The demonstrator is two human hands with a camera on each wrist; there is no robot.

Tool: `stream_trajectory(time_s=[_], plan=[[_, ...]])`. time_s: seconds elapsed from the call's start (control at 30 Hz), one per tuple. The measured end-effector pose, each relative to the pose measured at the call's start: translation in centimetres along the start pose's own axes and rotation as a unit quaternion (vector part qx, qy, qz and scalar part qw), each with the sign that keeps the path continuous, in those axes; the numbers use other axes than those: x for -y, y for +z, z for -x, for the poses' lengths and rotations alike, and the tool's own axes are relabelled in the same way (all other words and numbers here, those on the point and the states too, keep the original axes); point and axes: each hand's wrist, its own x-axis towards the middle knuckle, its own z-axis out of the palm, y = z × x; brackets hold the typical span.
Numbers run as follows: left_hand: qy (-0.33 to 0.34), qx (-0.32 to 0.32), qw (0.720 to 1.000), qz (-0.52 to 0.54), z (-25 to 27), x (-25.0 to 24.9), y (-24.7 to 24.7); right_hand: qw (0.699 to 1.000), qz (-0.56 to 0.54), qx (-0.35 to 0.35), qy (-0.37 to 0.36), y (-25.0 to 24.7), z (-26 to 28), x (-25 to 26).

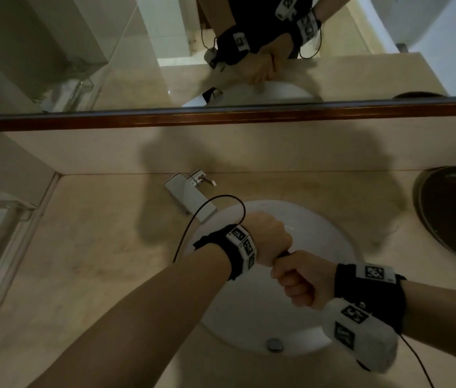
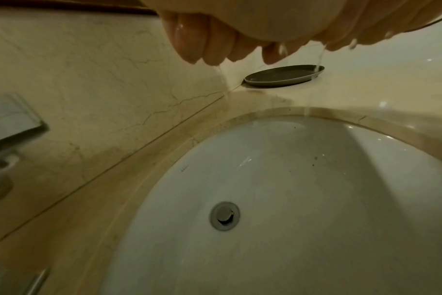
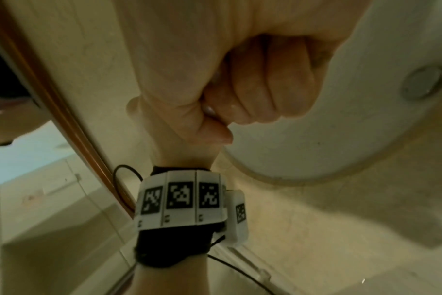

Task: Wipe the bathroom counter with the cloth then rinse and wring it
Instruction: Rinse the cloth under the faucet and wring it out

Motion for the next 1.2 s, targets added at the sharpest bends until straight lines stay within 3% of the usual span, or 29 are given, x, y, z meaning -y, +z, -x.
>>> stream_trajectory(time_s=[0.17,0.37,0.5,0.63,0.7,0.77,0.83,0.87,0.93,0.97,1.0,1.03,1.13,1.2], plan=[[0.033,-0.004,0.999,-0.026,-0.3,0.2,-0.5,0.995,-0.094,-0.005,-0.021,0.7,0.9,-0.4],[0.020,-0.016,1.000,-0.018,-0.1,0.7,-0.3,0.992,-0.123,0.018,-0.011,0.8,0.9,0.3],[-0.002,-0.027,1.000,0.009,0.4,0.4,0.7,0.999,-0.046,-0.003,0.001,0.4,0.0,0.0],[-0.076,-0.048,0.993,0.071,1.2,0.1,2.2,0.981,0.163,-0.098,-0.044,0.5,-0.8,0.7],[-0.118,-0.044,0.984,0.127,1.8,-0.7,2.9,0.924,0.340,-0.153,-0.084,0.9,-0.9,1.3],[-0.156,-0.015,0.962,0.226,2.4,-1.6,3.7,0.784,0.586,-0.183,-0.091,1.2,-0.8,1.7],[-0.176,0.048,0.908,0.378,2.9,-2.1,4.0,0.645,0.735,-0.181,-0.108,1.6,-0.3,1.9],[-0.181,0.087,0.848,0.490,3.2,-2.2,4.0,0.594,0.776,-0.171,-0.122,1.6,-0.1,1.8],[-0.180,0.160,0.675,0.697,4.1,-1.9,4.0,0.520,0.827,-0.155,-0.149,1.8,0.4,1.7],[-0.157,0.183,0.612,0.753,4.6,-1.5,3.9,0.490,0.842,-0.152,-0.165,1.7,0.3,1.7],[-0.122,0.193,0.579,0.783,5.2,-1.2,4.0,0.466,0.853,-0.150,-0.178,1.7,0.3,1.7],[-0.088,0.188,0.567,0.797,5.5,-0.9,4.2,0.445,0.861,-0.152,-0.192,1.6,0.5,1.8],[-0.009,0.155,0.578,0.801,6.2,-0.4,4.7,0.386,0.869,-0.158,-0.265,1.4,0.5,2.1],[0.009,0.131,0.549,0.826,6.4,-0.4,4.7,0.340,0.862,-0.181,-0.331,0.9,0.5,2.1]])
